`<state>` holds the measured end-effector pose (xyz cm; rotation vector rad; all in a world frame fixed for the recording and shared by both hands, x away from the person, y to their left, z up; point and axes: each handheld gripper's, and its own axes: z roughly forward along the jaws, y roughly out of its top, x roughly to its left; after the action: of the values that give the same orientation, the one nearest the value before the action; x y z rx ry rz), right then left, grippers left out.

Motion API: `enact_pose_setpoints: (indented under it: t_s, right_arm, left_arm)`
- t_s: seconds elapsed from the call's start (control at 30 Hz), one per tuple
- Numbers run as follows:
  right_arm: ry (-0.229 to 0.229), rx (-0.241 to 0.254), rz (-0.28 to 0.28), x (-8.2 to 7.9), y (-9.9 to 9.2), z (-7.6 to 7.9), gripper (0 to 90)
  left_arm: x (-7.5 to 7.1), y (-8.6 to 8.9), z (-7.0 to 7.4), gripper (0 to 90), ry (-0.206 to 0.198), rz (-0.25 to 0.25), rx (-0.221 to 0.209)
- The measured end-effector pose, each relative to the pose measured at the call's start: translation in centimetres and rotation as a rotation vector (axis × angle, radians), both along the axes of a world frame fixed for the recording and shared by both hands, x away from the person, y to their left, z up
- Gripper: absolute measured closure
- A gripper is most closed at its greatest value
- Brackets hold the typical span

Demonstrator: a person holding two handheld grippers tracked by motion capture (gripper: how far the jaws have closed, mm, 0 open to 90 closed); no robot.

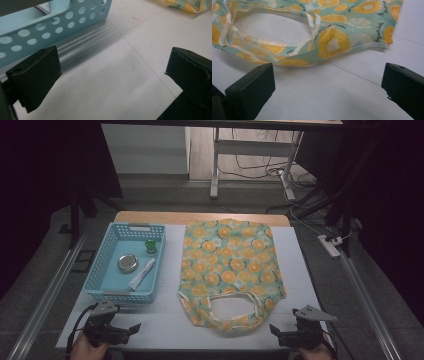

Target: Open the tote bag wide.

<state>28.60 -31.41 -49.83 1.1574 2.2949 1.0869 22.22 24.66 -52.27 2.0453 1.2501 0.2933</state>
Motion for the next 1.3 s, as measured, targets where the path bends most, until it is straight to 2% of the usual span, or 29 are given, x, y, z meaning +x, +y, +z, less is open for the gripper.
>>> enact_pose_setpoints:
  t_s: [0.2, 0.67, 0.77, 0.8, 0.87, 1.07, 1.3]
  right_arm:
    - [-0.002, -0.015, 0.009, 0.0, 0.2, 0.0, 0.0]
    - [0.006, -0.012, 0.048, 0.0, 0.3, 0.0, 0.0]
    - [-0.003, -0.020, 0.068, 0.0, 0.5, 0.1, 0.0]
    - [-0.018, -0.042, 0.083, 0.0, 0.9, 0.2, 0.0]
    - [-0.030, -0.054, 0.097, -0.1, 1.2, 0.3, 0.0]
    - [-0.030, -0.054, 0.120, 0.1, 1.5, 0.4, 0.0]
    - [-0.020, -0.054, 0.169, 0.0, 3.0, 0.7, 0.0]
  left_arm:
    - [0.1, 0.1, 0.0, 0.0, 0.005, -0.001, -0.011]
    - [0.1, 0.0, 0.0, 0.0, 0.006, -0.014, -0.010]
    - [0.1, 0.0, 0.0, 0.0, 0.005, -0.015, -0.013]
    - [0.1, 0.0, 0.0, 0.0, 0.005, -0.016, -0.014]
    - [0.0, 0.1, 0.0, 0.0, 0.002, -0.018, -0.017]
    - [0.1, 0.0, 0.0, 0.0, 0.004, -0.022, -0.015]
    - [0.1, -0.1, 0.0, 0.0, 0.011, -0.026, -0.004]
